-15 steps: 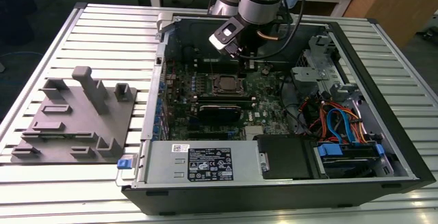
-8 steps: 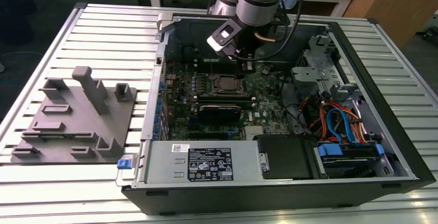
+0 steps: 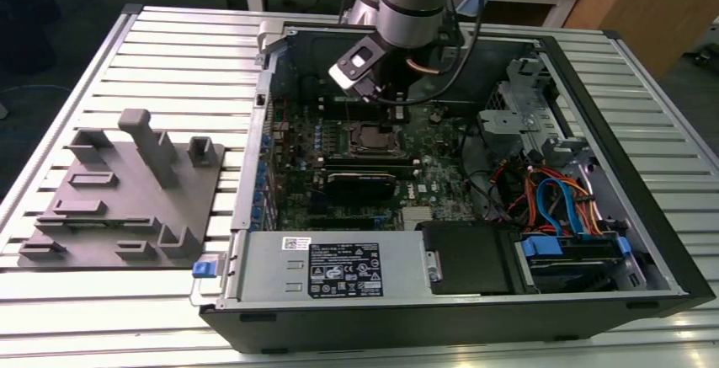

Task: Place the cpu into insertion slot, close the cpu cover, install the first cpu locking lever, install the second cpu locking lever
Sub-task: 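Close the cpu cover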

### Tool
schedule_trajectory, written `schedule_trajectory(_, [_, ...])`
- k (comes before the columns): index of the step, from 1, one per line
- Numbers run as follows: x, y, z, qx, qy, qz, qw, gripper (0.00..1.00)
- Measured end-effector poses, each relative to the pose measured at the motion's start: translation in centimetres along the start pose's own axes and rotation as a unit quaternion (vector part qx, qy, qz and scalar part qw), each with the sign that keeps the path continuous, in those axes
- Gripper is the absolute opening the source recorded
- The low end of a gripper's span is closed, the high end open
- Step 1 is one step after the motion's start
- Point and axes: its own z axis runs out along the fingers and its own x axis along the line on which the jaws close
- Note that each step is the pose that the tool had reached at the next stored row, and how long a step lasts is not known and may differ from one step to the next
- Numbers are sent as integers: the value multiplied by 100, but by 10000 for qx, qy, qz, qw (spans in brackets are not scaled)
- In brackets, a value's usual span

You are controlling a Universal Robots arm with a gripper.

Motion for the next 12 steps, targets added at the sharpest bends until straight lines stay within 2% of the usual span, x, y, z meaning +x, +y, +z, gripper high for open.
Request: schedule_trajectory(12, [10,-300,61,0,0,-33,10000,11])
